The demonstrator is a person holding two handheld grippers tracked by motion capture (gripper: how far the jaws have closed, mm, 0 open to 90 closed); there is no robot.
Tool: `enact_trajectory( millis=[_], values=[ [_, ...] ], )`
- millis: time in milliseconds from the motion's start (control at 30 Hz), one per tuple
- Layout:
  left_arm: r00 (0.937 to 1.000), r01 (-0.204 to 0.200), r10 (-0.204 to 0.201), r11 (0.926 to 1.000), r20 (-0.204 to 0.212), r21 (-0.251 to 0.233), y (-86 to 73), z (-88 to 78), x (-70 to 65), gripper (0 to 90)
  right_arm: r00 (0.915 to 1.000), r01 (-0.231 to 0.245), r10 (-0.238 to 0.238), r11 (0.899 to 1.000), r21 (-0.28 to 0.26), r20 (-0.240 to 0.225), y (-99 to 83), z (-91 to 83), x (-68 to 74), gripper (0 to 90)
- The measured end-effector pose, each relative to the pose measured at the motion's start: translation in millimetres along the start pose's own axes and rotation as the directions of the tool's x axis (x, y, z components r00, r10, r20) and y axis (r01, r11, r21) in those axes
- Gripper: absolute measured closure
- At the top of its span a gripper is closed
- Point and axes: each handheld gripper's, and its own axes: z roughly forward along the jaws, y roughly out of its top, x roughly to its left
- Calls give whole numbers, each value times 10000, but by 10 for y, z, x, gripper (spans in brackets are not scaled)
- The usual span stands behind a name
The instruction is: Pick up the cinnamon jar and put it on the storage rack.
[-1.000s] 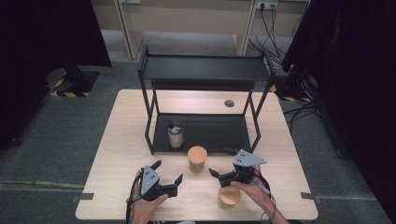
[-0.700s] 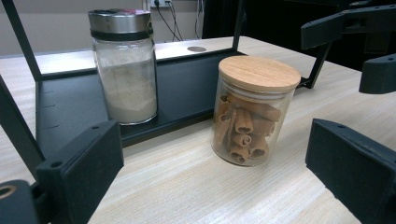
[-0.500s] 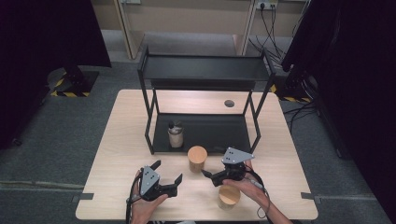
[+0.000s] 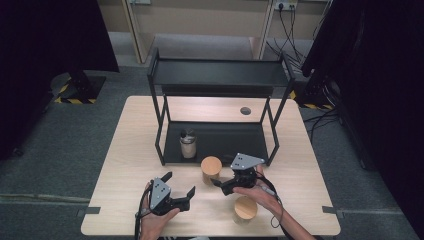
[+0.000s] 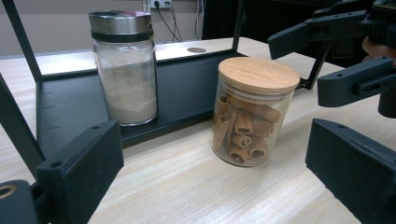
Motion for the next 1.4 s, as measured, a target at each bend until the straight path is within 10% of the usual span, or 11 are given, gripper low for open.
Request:
enact_trajectory(
  millis=[1400],
  values=[
    [10000,0,0,10000,12,-23,1,-7,6,33,9980,268,-213,9953,932,-597,164,318,-146,248]
  ],
)
